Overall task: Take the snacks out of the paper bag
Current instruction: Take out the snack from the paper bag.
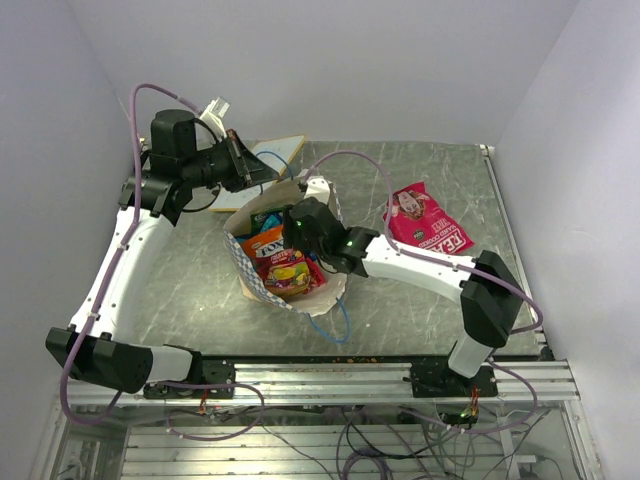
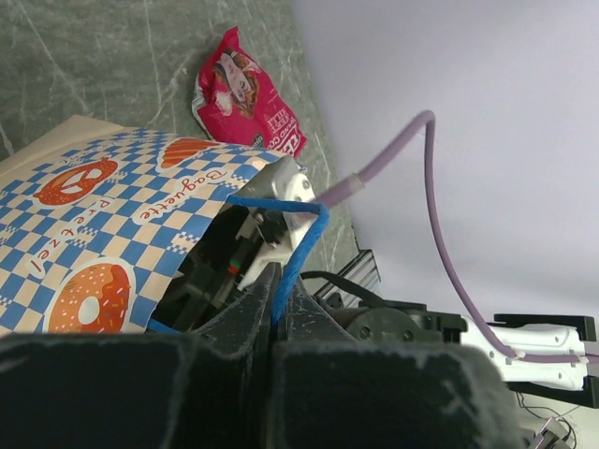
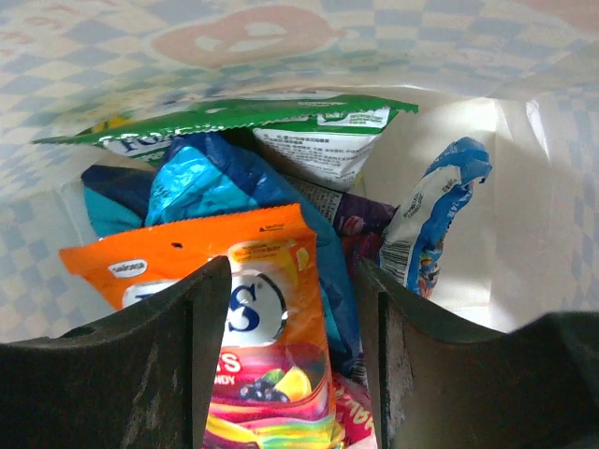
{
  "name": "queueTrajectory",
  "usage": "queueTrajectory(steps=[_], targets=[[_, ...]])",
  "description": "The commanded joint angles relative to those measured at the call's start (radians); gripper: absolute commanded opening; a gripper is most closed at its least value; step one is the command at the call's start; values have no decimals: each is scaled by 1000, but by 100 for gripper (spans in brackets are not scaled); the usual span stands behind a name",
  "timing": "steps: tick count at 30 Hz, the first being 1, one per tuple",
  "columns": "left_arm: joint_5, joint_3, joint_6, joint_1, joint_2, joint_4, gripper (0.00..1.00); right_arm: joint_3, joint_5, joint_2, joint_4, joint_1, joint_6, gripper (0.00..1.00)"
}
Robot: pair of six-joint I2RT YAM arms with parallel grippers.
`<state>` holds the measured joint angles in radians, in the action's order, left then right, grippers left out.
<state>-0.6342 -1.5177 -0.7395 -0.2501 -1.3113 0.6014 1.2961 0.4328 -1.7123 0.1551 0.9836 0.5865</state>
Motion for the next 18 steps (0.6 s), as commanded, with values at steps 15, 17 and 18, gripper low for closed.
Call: queueTrajectory(steps=[15,17,18], targets=[[-55,-18,3,-34,28,-29,7,-32,-106,-19,-159,-16,12,25],[-53,-9,-2,-34,32,-37,7,-34,-106,-6,-158,-16,5,18],[-49,-10,-5,-33,30,-34,7,-28,-104,-1,-148,-15,-2,14]])
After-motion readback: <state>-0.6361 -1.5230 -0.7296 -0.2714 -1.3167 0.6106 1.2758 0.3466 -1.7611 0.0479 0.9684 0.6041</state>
